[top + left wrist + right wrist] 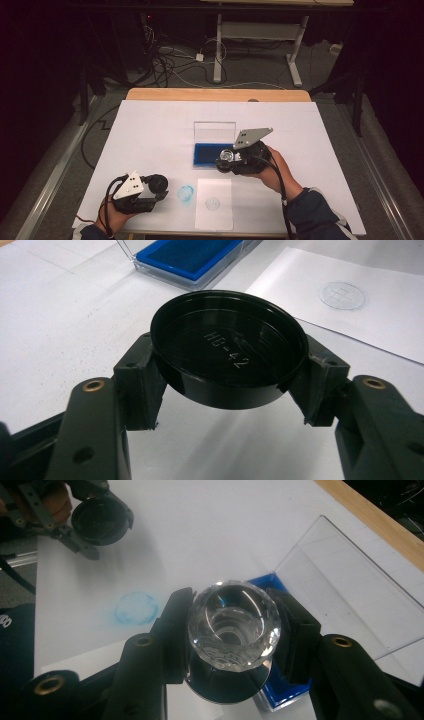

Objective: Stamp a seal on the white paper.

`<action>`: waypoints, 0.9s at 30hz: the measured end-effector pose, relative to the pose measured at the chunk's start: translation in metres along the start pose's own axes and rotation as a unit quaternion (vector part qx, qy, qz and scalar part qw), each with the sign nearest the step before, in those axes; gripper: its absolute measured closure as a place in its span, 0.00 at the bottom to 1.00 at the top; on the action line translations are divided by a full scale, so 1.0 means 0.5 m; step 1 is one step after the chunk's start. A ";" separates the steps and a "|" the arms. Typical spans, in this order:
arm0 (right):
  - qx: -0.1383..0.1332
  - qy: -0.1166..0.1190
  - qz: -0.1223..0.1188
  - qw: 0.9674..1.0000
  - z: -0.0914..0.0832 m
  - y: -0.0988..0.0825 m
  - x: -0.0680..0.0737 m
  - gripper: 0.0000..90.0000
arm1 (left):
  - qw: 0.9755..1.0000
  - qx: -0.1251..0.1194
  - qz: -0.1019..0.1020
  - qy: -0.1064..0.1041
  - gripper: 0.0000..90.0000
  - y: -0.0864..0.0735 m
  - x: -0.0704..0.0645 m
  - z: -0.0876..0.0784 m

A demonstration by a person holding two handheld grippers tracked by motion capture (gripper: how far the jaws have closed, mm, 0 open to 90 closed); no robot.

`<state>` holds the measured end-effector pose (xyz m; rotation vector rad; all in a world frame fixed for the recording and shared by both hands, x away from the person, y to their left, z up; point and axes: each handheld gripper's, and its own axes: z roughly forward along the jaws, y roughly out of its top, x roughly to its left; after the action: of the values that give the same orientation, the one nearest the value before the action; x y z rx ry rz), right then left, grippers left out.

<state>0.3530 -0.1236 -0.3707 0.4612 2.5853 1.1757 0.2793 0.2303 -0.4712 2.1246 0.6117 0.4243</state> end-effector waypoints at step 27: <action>0.031 0.056 -0.029 0.998 0.072 -0.068 0.106 0.63 | 1.000 0.004 0.014 0.001 0.41 0.007 -0.009 0.001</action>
<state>0.3118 -0.0997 -0.4254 0.3388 2.7168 1.1364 0.2766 0.2257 -0.4689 2.1428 0.5861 0.4397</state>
